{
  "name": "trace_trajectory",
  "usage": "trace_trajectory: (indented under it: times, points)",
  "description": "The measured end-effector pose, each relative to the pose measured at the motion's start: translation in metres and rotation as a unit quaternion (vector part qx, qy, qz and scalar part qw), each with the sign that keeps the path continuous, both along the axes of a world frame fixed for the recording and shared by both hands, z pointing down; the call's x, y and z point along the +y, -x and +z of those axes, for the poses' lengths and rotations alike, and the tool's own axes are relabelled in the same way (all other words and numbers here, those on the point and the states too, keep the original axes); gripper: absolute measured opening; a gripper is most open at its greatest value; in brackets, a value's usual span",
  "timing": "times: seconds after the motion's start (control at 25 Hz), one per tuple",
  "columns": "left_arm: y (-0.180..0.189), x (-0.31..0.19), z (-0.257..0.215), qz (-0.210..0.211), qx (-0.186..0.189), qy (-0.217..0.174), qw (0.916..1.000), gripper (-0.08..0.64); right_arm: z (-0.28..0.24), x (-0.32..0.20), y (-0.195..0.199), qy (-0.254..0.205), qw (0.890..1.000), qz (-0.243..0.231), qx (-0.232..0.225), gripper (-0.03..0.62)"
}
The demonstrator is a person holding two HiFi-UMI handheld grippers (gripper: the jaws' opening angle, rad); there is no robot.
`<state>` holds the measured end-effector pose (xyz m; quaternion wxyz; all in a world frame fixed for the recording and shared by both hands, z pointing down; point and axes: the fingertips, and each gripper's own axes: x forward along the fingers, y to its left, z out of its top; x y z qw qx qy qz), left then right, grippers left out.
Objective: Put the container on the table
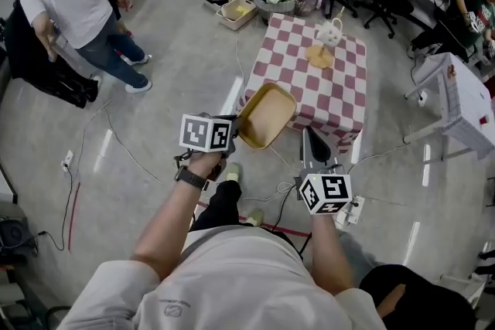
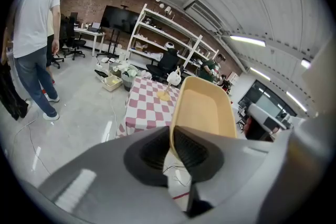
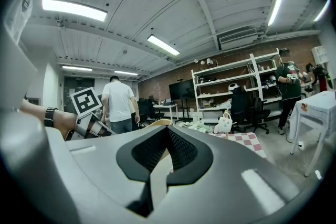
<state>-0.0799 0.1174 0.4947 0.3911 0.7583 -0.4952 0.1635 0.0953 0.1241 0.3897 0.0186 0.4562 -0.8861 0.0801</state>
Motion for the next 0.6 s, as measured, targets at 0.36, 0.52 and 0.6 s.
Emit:
trace_trajectory:
  times: [0.36,0.52,0.6]
  points:
    - [0.009,-0.075,0.022,0.022,0.010,0.010,0.9997,0.031,0.015,-0.066,0.012,0.011,0.999,0.028,0.012,0.009]
    - [0.020,-0.113,0.030,0.033,0.013,0.019,0.9992,0.031,0.019,-0.099,0.026,0.021,0.999,0.039,0.018,0.009]
    - [0.025,-0.130,0.035,0.041,0.013,0.023,0.9988,0.031,0.021,-0.114,0.032,0.025,0.998,0.047,0.020,0.009]
